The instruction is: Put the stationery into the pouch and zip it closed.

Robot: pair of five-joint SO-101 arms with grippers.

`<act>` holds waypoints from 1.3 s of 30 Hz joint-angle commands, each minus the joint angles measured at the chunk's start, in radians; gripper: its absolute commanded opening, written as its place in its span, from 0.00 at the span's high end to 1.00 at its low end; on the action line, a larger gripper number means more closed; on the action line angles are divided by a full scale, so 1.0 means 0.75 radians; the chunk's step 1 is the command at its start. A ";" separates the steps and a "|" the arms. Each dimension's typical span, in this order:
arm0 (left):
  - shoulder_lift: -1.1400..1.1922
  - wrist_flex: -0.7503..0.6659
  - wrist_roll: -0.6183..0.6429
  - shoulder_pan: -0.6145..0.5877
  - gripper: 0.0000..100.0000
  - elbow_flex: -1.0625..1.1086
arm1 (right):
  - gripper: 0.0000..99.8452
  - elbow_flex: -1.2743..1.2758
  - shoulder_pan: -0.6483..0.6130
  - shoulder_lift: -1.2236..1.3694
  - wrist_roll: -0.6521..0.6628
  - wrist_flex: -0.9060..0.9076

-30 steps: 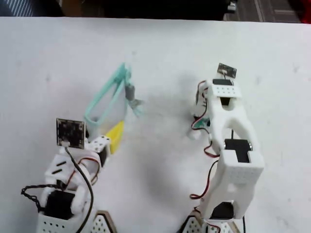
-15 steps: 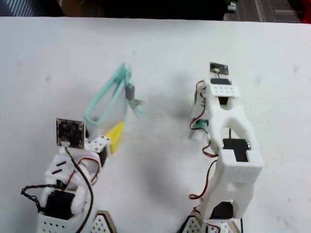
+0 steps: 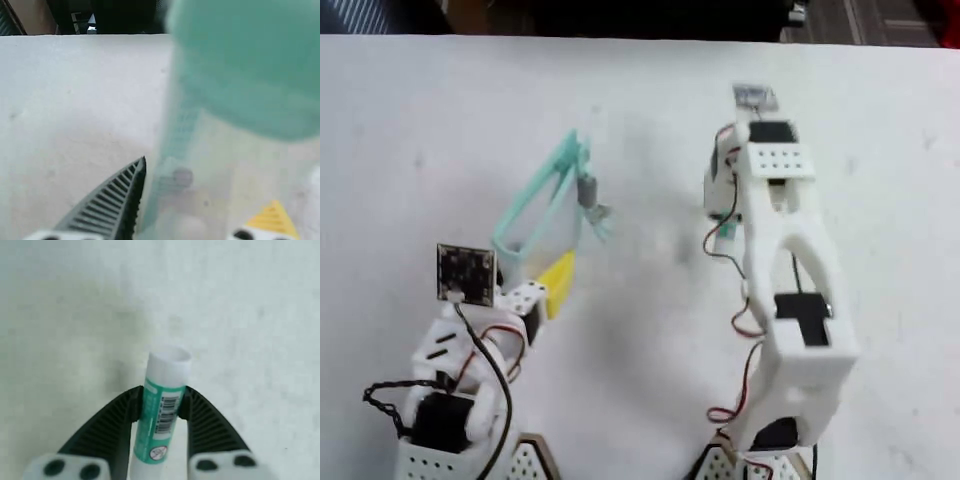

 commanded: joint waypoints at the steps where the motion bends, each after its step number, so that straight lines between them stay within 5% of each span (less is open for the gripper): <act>1: -0.007 0.006 0.014 0.007 0.73 -0.053 | 0.98 -0.158 -0.058 -0.244 0.158 0.087; 18: -0.007 0.006 -0.088 0.073 0.73 -0.049 | 0.98 -0.145 -0.582 -1.306 0.229 0.026; 24: -0.007 0.006 -0.086 0.073 0.73 -0.055 | 0.98 0.143 -0.750 -1.542 0.219 -0.277; 33: -0.007 0.008 -0.086 0.071 0.72 -0.055 | 0.98 0.906 -0.938 -1.703 0.221 -1.036; 39: -0.007 0.000 -0.086 0.071 0.72 -0.049 | 0.98 1.041 -0.979 -1.625 0.225 -1.290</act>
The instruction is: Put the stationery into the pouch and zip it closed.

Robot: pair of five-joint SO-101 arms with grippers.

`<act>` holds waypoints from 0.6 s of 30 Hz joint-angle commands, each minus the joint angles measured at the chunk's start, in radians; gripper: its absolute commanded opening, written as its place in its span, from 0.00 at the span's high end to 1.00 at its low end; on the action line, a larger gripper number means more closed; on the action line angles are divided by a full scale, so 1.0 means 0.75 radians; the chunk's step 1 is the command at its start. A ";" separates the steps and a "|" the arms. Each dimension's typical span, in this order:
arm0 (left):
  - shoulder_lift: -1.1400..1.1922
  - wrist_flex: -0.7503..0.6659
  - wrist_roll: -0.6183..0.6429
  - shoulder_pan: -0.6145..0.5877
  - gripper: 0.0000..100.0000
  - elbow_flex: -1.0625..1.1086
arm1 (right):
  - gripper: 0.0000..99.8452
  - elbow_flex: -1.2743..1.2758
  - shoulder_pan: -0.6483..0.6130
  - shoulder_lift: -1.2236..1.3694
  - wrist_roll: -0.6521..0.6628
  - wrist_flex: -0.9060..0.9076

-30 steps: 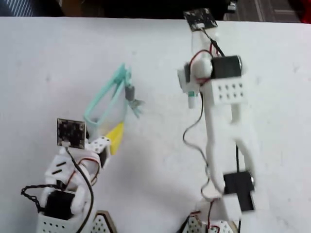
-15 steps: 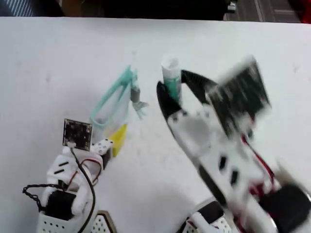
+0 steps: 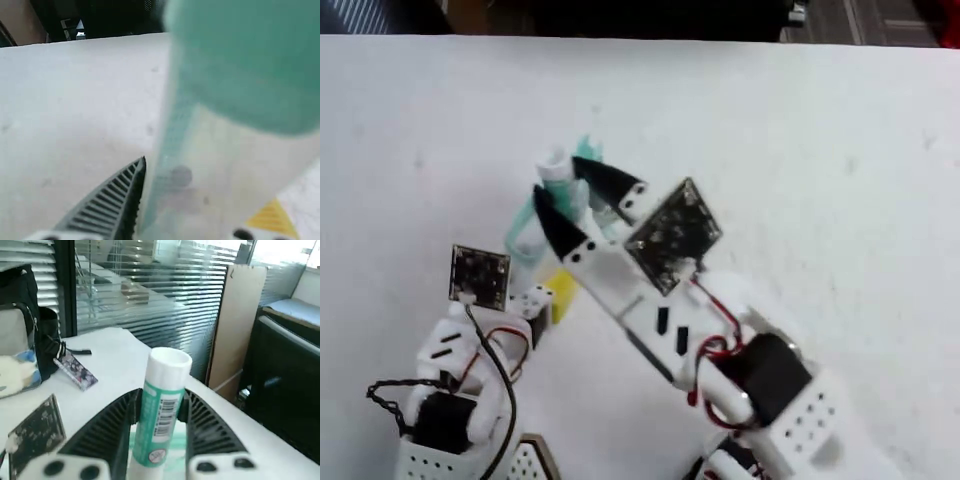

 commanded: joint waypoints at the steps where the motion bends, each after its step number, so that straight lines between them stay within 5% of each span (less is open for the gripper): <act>1: -0.007 0.000 -0.010 0.017 0.72 -0.049 | 0.98 0.000 -0.011 0.054 0.010 -0.152; 10: -0.007 -0.002 -0.008 0.017 0.72 -0.049 | 0.98 0.010 -0.011 0.273 0.010 -0.251; 18: -0.007 -0.004 -0.004 0.011 0.73 -0.053 | 0.98 0.010 -0.015 0.191 0.012 0.005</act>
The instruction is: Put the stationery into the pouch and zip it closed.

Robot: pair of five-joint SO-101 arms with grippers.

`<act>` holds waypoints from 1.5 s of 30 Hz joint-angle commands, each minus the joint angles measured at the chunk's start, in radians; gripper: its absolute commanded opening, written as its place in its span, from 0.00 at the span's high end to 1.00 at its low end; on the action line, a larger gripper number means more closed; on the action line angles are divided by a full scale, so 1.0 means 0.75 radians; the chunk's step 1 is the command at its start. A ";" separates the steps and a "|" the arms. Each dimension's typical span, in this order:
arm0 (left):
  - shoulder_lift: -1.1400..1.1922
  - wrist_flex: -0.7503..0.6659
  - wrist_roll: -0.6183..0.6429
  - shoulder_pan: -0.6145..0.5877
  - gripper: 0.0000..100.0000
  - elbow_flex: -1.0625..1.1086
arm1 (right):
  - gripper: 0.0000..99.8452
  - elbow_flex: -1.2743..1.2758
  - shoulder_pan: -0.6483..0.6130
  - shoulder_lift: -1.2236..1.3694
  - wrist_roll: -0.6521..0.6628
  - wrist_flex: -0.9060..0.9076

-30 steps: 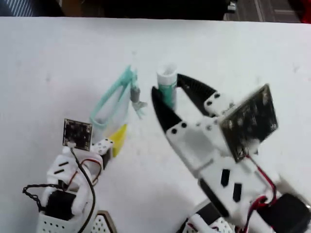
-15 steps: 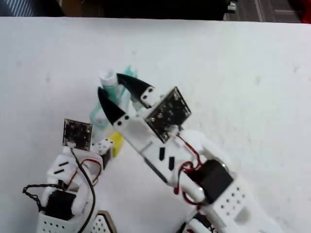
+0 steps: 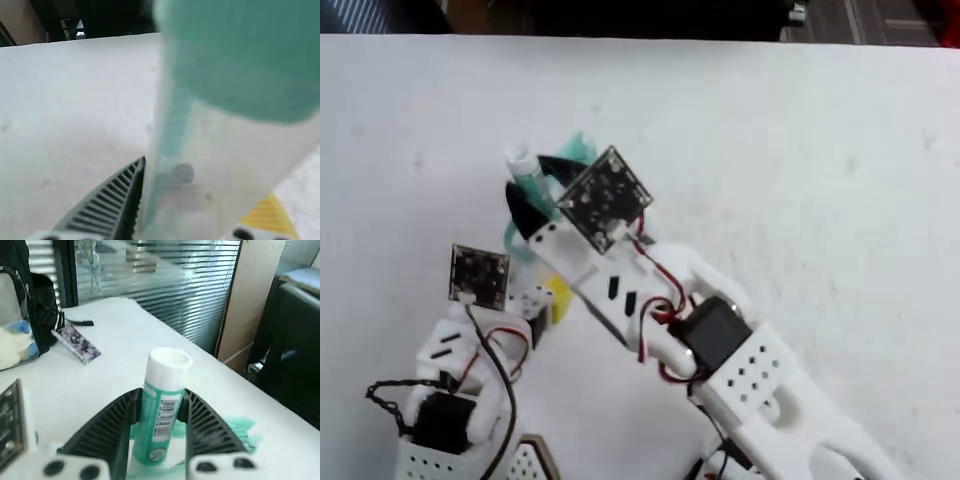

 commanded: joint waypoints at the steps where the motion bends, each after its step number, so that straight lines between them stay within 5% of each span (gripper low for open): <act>1: -0.009 -0.004 -0.004 0.013 0.73 -0.053 | 0.96 -0.023 -0.005 -0.079 0.012 0.107; 6: -0.009 -0.004 -0.004 0.017 0.73 -0.049 | 0.70 -0.027 -0.005 -0.142 0.006 0.236; 21: -0.009 0.010 -0.004 0.007 0.73 -0.084 | 0.73 -0.471 0.032 -0.154 0.012 0.594; 25: -0.009 0.260 -0.002 0.009 0.72 -0.336 | 0.73 -0.481 0.024 -0.071 0.012 0.664; 32: -0.009 0.207 -0.012 -0.054 0.70 -0.293 | 0.74 -0.481 0.060 0.173 0.004 0.662; 38: -0.009 -0.080 -0.014 -0.114 0.70 -0.047 | 0.83 -0.683 0.132 0.242 0.000 0.787; 45: -0.009 -0.080 -0.012 -0.089 0.82 -0.049 | 0.71 -1.027 0.169 0.273 -0.221 1.069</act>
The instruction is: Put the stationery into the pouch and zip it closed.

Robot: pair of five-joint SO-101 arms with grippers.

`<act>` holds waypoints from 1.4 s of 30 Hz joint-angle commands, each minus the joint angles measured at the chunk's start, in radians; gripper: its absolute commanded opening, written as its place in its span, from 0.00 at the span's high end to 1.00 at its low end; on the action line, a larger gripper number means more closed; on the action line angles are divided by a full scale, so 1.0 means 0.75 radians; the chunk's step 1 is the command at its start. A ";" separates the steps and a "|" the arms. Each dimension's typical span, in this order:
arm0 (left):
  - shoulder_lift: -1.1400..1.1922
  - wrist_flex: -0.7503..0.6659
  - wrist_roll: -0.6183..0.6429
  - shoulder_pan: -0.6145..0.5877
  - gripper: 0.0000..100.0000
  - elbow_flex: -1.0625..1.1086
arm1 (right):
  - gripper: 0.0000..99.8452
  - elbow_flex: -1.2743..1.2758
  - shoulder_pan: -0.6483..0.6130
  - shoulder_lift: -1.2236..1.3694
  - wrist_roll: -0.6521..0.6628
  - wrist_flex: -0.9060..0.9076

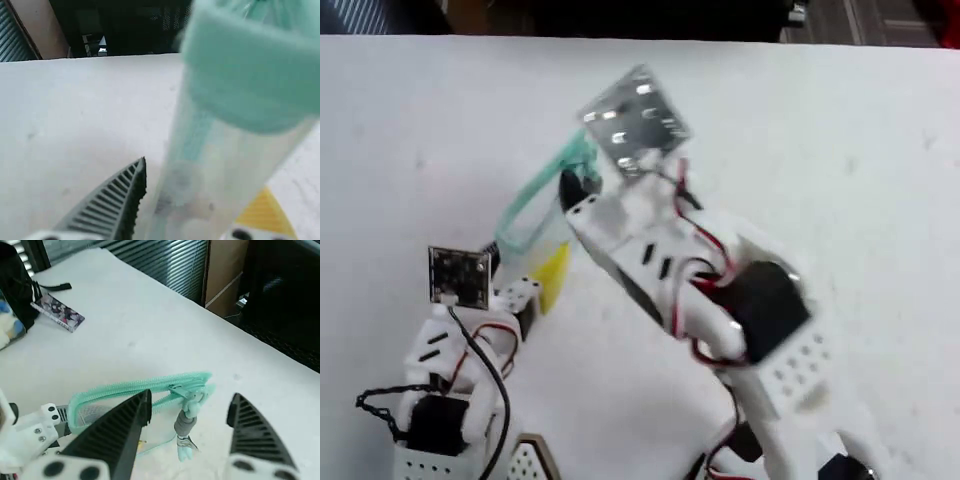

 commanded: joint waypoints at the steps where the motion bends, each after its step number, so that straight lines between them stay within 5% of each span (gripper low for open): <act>1: -0.009 -0.037 -0.012 0.013 0.87 -0.004 | 0.70 -0.160 0.019 0.021 -0.072 0.126; 4: -0.009 -0.045 -0.014 0.021 0.97 -0.008 | 0.70 -0.194 0.026 0.054 -0.074 0.199; 9: -0.009 -0.049 -0.051 0.118 0.98 -0.025 | 0.70 -0.196 0.028 0.066 -0.076 0.259; 13: -0.009 -0.192 -0.440 0.130 0.98 -0.088 | 0.70 -0.200 0.079 0.040 -0.086 0.279; 16: -0.009 -0.307 -0.638 0.130 0.98 -0.033 | 0.70 -0.209 0.148 0.026 -0.260 0.271; 21: -0.009 -0.442 -0.646 0.179 0.98 0.135 | 0.70 -0.245 0.071 0.058 -0.493 0.308; 29: -0.009 -0.663 -0.646 0.216 0.98 0.301 | 0.70 -0.233 -0.017 0.146 -0.538 0.328; 42: -0.009 -0.671 -0.646 0.218 0.98 0.303 | 0.70 -0.245 -0.083 0.394 -0.585 0.328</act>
